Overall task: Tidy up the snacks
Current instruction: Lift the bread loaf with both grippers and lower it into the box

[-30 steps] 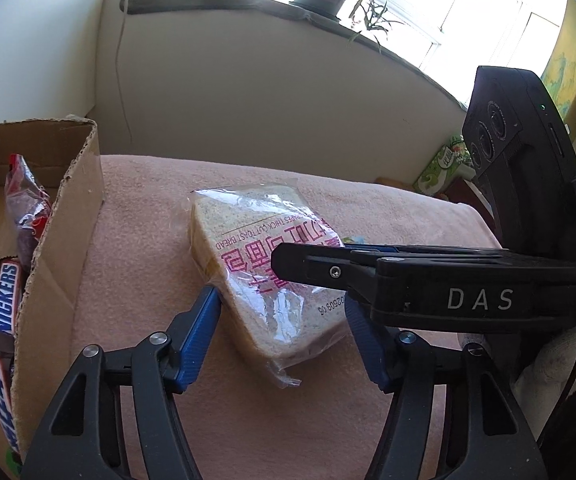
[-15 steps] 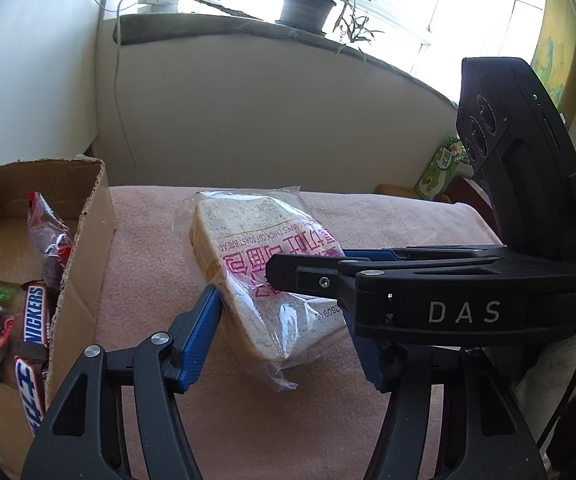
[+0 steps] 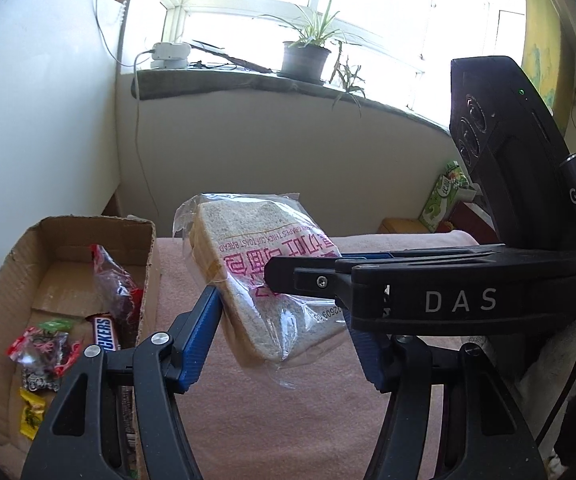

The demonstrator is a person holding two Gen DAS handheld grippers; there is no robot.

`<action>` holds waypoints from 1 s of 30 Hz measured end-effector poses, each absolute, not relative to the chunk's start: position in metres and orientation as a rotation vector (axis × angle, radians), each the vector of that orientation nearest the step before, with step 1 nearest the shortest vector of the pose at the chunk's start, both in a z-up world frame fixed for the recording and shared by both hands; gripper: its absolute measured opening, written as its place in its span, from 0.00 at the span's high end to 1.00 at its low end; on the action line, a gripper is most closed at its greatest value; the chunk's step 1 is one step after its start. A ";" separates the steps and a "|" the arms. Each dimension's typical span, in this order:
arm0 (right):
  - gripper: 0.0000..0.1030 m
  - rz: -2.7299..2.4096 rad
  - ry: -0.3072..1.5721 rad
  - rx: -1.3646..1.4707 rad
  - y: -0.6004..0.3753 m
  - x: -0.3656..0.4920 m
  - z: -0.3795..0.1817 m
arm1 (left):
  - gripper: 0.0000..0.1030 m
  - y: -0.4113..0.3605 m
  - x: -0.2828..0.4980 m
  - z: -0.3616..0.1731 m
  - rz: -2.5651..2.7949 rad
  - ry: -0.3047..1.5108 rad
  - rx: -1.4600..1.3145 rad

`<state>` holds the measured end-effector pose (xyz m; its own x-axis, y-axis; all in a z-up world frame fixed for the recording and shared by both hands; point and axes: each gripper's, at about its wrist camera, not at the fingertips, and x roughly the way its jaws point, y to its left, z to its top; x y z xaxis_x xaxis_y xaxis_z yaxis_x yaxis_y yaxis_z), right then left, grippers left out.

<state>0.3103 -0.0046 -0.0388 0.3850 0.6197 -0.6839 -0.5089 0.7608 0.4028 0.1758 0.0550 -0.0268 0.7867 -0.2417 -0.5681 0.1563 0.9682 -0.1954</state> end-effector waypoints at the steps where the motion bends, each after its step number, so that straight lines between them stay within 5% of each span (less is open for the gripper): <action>1: 0.50 0.728 0.925 0.132 -0.002 0.309 -0.036 | 0.40 0.058 0.173 -0.025 -0.210 0.623 -0.140; 30: 0.50 0.861 0.895 0.031 0.120 0.286 -0.014 | 0.41 0.153 0.130 -0.018 -0.051 0.535 -0.203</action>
